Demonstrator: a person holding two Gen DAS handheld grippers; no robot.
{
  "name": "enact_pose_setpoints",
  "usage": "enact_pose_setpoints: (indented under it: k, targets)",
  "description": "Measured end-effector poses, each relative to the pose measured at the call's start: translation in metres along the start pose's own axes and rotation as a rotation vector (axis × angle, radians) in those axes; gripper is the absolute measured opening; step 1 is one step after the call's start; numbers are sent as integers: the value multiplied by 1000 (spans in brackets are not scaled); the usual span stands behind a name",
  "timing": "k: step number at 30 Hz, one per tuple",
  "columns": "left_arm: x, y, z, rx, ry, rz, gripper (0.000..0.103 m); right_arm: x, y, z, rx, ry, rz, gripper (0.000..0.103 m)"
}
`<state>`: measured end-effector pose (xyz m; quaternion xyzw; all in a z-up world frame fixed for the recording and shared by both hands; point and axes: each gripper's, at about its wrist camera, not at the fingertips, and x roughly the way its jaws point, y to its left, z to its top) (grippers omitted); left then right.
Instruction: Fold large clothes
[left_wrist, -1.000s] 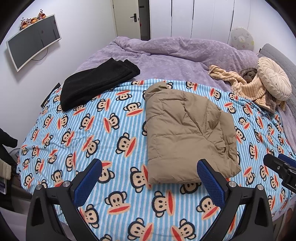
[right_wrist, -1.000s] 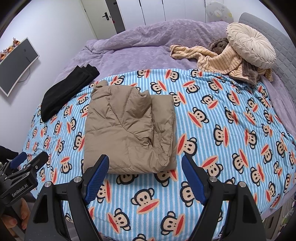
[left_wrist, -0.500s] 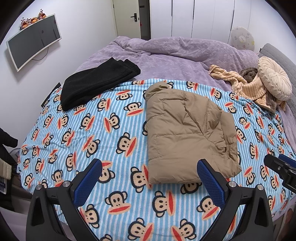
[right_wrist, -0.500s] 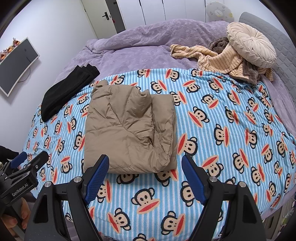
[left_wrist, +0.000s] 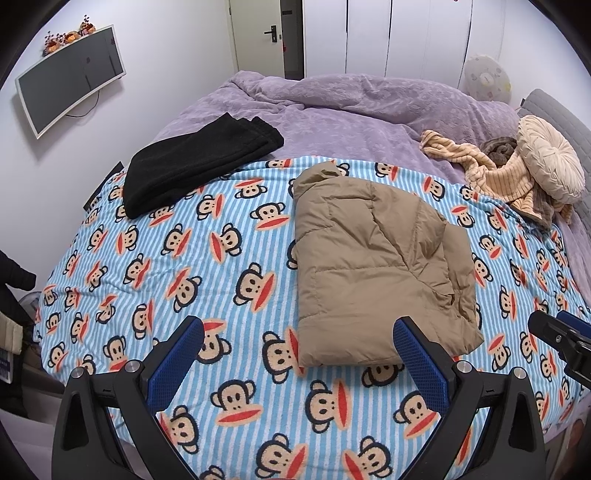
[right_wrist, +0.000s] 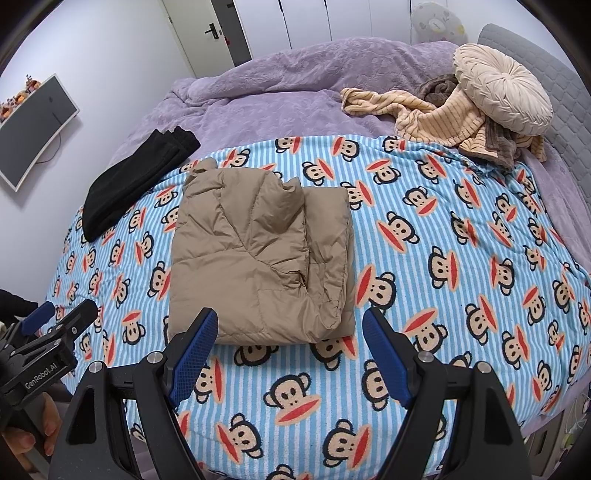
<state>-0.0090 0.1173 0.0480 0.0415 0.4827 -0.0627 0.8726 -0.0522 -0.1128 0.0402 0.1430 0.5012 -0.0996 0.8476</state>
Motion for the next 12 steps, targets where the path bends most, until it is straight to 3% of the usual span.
enact_pose_setpoints:
  k: [12]
  targets:
    - [1, 0, -2, -5, -9, 3, 103, -3, 5, -3, -2, 4, 3, 83]
